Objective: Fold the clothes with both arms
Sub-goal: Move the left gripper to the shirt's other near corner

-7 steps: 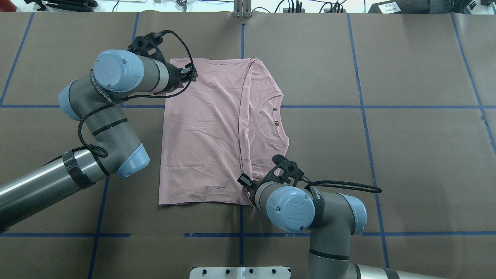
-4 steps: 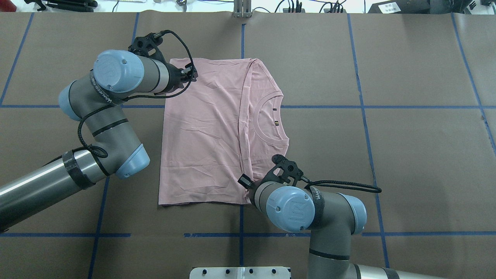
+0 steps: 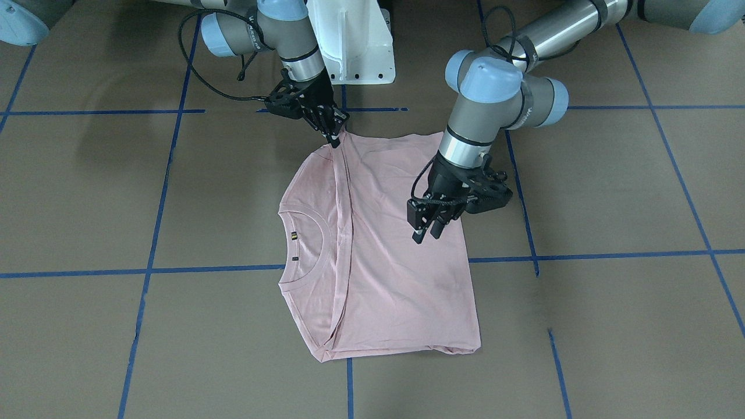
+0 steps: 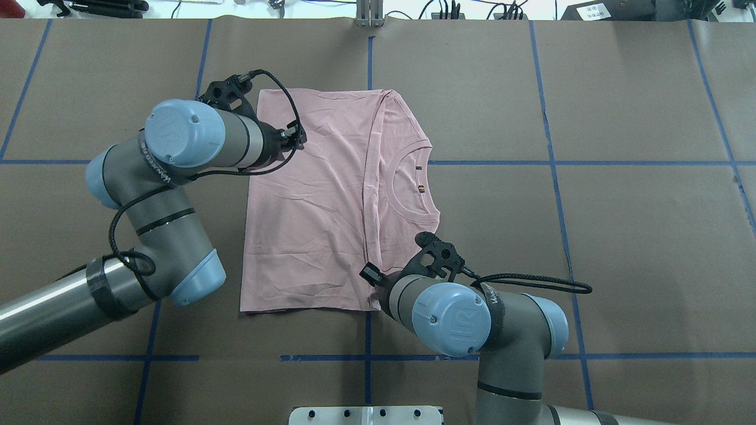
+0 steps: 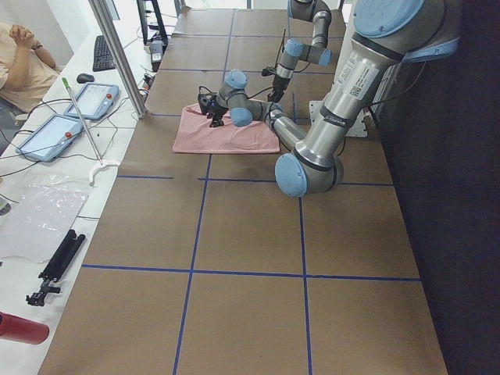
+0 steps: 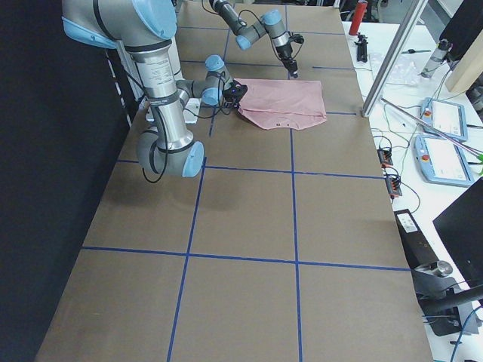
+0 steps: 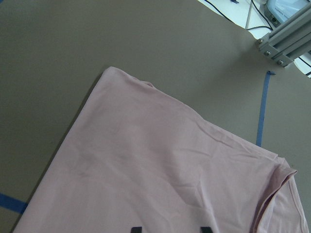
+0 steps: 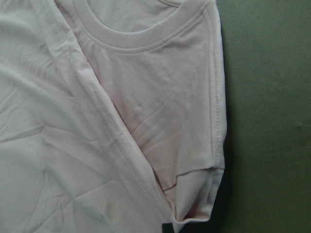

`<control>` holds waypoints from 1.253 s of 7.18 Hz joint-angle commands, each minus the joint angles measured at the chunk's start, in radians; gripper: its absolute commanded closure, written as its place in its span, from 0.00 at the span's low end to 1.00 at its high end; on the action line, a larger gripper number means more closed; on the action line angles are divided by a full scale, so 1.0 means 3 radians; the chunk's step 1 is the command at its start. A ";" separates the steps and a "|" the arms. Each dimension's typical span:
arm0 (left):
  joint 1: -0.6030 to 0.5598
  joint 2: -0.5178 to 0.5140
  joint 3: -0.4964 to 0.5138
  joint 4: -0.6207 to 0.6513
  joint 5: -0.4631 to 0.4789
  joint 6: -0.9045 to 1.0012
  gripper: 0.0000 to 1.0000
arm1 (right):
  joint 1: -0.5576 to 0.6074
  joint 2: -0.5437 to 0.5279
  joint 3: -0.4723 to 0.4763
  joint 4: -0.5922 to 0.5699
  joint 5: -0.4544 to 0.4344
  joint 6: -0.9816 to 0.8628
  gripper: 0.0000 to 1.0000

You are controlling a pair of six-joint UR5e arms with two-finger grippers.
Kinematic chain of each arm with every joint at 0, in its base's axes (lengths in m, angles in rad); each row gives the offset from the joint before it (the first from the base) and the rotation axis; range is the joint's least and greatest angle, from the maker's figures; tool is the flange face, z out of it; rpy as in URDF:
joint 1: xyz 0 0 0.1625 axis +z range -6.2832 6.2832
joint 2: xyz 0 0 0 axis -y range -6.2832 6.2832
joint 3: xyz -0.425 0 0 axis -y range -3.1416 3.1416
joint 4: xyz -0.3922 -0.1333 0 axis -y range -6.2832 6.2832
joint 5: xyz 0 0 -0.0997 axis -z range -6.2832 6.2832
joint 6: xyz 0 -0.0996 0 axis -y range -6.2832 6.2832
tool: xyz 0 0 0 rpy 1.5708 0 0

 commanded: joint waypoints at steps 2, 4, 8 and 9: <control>0.0455 0.0463 -0.1062 0.0793 -0.0261 -0.0428 0.50 | -0.0024 -0.0023 0.0021 0.0029 0.0005 -0.0009 1.00; 0.0630 0.0669 -0.1049 0.0803 -0.0088 -0.0754 0.00 | -0.0019 -0.0018 0.0021 0.0034 0.0000 -0.0004 1.00; 0.0952 0.0903 -0.1028 0.0793 0.0112 -0.0860 0.00 | -0.0009 -0.0012 0.0041 0.0034 0.0000 -0.0004 1.00; 0.0998 0.0995 -0.1043 0.0788 0.0112 -0.0854 0.00 | -0.0009 -0.0012 0.0041 0.0034 0.0000 -0.0004 1.00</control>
